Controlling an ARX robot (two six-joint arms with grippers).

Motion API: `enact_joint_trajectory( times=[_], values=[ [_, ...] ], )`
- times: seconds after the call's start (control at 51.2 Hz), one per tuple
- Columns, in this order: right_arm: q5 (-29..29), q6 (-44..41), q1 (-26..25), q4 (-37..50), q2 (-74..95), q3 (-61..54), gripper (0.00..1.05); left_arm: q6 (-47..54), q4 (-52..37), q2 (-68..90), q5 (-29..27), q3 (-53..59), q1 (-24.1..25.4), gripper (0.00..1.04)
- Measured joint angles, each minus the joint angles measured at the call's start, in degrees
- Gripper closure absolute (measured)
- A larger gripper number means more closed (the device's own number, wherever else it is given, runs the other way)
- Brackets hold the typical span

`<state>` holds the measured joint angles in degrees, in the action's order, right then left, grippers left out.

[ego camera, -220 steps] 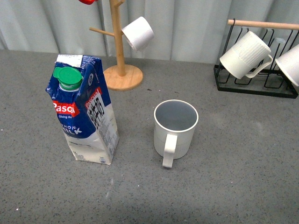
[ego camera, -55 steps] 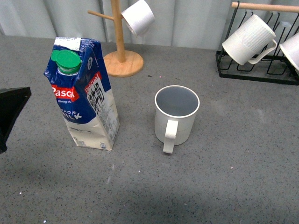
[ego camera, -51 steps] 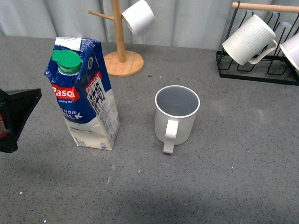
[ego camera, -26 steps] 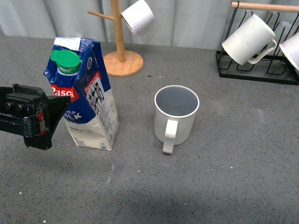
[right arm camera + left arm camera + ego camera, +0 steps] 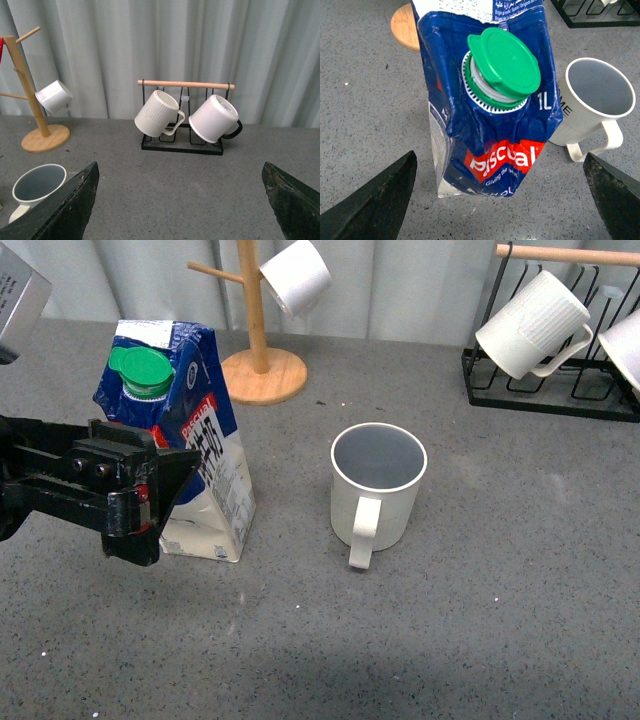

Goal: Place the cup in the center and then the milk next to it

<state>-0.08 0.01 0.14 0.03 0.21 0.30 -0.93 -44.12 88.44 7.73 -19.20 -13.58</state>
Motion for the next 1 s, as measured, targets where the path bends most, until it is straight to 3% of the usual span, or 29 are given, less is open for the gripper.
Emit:
enact_joint_trajectory(
  times=[0.547, 0.997],
  values=[
    [0.0, 0.0, 0.0, 0.0, 0.0, 0.0, 0.09, -0.8, -0.4, 5.7, -2.5, -4.9, 0.3, 0.07],
    [0.0, 0.0, 0.0, 0.0, 0.0, 0.0, 0.09, -1.9, 0.5, 4.1, -3.8, -6.1, -1.2, 0.89]
  ],
)
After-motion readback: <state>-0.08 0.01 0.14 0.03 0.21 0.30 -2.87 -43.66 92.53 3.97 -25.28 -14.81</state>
